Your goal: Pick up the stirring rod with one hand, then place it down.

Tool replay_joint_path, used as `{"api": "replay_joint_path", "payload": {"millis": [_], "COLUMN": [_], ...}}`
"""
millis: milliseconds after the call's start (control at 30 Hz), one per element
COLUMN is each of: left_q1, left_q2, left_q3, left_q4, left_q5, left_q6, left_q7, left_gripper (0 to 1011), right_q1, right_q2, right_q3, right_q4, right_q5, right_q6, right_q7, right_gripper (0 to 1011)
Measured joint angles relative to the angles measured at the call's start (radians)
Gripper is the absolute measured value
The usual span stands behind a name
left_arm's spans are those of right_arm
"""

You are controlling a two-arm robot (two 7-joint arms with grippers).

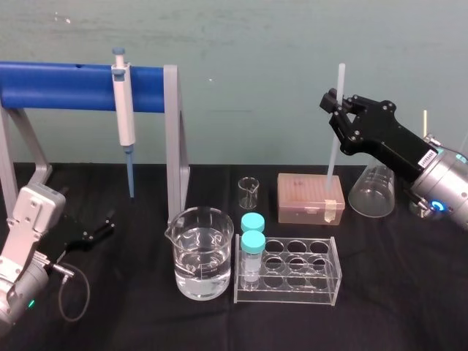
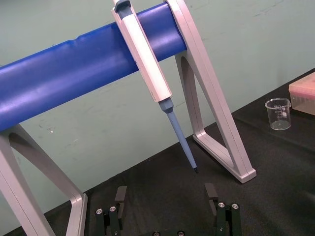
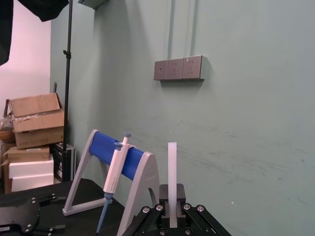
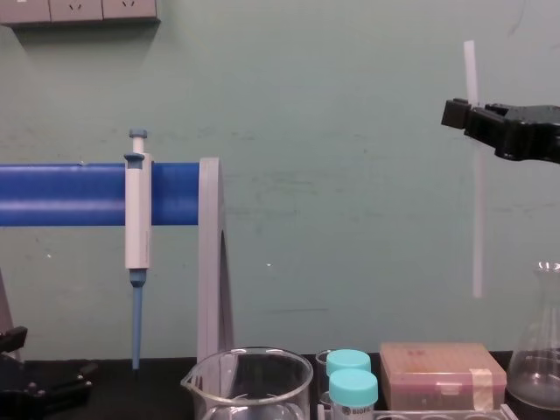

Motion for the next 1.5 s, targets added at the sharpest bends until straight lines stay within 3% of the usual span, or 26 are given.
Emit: {"api": "replay_joint_path", "payload": {"millis": [1500], "left_q1": [0.0], "left_q2": [0.0], "left_q3": [0.0], "left_q4": [0.0], "left_q5": [0.0], "left_q6": [0.0], "left_q7": [0.0], "left_gripper": [1000], "right_q1": [-0.005], "right_q2": [0.001], "right_q3": [-0.01], "right_q4": [0.004], "right_q5": [0.006], "right_q6": [0.004], "right_q7": [0.003], "right_gripper": [66]}}
